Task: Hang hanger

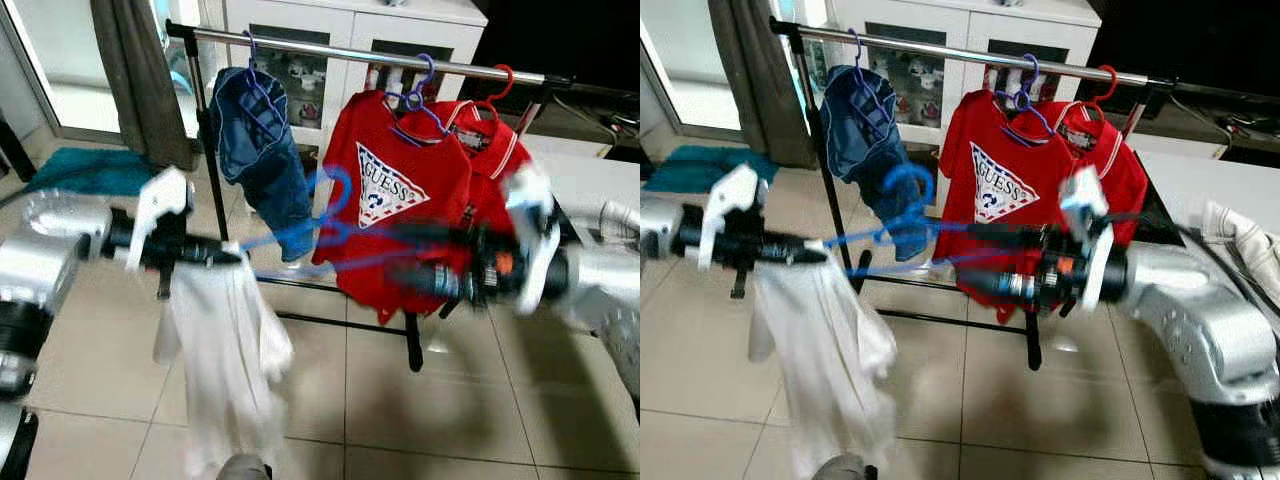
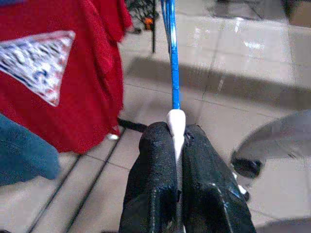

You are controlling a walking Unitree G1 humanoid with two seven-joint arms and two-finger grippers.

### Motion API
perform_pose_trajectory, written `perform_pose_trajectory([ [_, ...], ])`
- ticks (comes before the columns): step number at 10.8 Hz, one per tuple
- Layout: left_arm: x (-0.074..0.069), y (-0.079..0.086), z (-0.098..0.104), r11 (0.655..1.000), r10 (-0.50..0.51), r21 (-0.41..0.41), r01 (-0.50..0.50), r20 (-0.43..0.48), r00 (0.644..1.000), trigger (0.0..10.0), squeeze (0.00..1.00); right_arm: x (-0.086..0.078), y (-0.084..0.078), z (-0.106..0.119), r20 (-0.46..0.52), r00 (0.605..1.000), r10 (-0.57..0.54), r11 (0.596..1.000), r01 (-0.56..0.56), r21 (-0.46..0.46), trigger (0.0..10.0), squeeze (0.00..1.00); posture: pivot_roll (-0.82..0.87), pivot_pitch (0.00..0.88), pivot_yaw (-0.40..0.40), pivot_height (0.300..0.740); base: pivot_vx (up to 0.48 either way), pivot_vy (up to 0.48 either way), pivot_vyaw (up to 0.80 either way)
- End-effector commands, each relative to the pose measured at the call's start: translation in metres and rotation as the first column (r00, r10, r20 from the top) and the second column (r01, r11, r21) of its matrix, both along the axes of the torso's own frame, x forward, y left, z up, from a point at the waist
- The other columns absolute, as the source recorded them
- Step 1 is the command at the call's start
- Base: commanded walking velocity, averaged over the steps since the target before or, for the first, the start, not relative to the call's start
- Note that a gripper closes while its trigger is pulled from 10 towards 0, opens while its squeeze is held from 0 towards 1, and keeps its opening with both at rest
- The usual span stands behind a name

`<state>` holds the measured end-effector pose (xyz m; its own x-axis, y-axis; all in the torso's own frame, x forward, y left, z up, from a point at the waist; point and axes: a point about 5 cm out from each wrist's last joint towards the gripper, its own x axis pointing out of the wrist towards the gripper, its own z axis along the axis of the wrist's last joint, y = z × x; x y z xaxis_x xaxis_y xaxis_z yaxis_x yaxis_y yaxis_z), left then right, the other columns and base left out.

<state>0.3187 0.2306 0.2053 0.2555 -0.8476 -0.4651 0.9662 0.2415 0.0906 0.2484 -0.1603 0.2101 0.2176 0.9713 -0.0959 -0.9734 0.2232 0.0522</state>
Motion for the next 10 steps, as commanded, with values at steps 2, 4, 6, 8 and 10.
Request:
perform_pose_trajectory([
  [2,0.006,-0.006,0.025,0.997,-0.015,-0.073,0.020,0.070,0.997,0.0,0.00,-0.004,0.015,-0.023,-0.032,0.999,0.008,0.991,-0.012,-0.132,10.0,1.00,0.13,0.000,-0.027,0.740,0.000,0.000,0.00],
  [4,0.002,-0.017,0.036,0.992,-0.074,-0.089,0.084,0.103,0.992,0.0,0.00,0.014,0.028,-0.056,0.075,0.989,-0.131,0.955,0.146,-0.256,10.0,1.00,0.14,0.000,-0.031,0.740,0.000,0.000,0.00],
  [6,-0.001,-0.028,0.049,0.983,-0.124,-0.120,0.140,0.128,0.984,0.0,0.00,0.022,0.043,-0.061,0.089,0.967,-0.238,0.962,0.247,-0.113,10.0,1.00,0.15,0.006,-0.044,0.740,0.000,0.000,0.00],
  [8,-0.002,-0.030,0.063,0.972,-0.126,-0.180,0.153,0.151,0.980,0.0,0.00,0.014,0.057,-0.056,0.102,0.959,-0.263,0.965,0.260,0.045,10.0,0.00,0.15,0.005,-0.042,0.740,0.000,0.000,0.00],
  [10,-0.003,-0.034,0.073,0.961,-0.123,-0.223,0.160,0.172,0.977,0.0,0.00,0.001,0.072,-0.052,0.080,0.968,-0.239,0.961,0.224,0.161,10.0,0.00,0.14,0.012,-0.044,0.740,0.000,0.000,0.00],
])
